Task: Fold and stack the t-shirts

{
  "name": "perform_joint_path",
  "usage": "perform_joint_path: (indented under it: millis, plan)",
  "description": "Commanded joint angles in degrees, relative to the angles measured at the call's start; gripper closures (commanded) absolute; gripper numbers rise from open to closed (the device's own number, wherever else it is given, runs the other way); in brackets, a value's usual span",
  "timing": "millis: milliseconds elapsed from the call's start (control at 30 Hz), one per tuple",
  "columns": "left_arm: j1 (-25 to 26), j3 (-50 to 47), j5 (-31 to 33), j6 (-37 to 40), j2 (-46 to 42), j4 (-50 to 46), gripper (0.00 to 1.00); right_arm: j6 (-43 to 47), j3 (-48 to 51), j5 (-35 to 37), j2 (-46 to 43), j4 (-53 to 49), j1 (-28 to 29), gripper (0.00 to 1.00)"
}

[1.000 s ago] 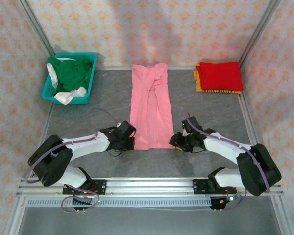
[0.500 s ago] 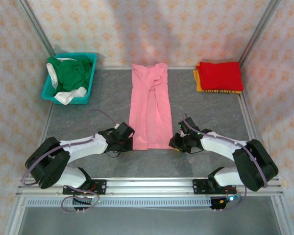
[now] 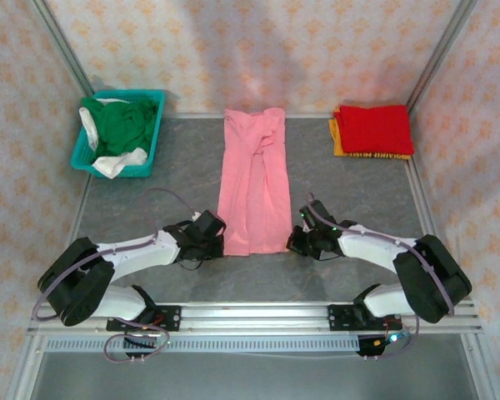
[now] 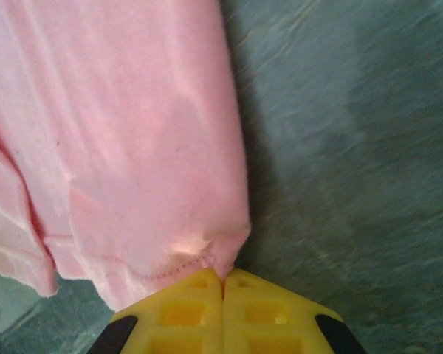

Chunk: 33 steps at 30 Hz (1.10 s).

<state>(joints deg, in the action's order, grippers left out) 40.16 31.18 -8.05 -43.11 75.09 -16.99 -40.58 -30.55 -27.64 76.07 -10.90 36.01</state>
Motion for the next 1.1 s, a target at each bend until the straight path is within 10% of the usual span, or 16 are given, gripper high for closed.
perform_joint_path:
  millis: [0,467,1067]
  plan:
    - [1.1,-3.6,1.4,-2.7,-4.3,-3.2,1.00,-1.9,2.9,2.3,-4.0,-0.7,2.5,1.00]
    - [6.5,-0.4,1.4,-2.3,-16.1,-17.0,1.00,-9.2,7.0,4.4,-18.7,-2.7,9.4,1.00]
    - [-17.4,33.1,-6.7,16.1,12.5,-15.4,1.00,10.9,-26.6,3.3,10.1,-4.8,-9.1,1.00]
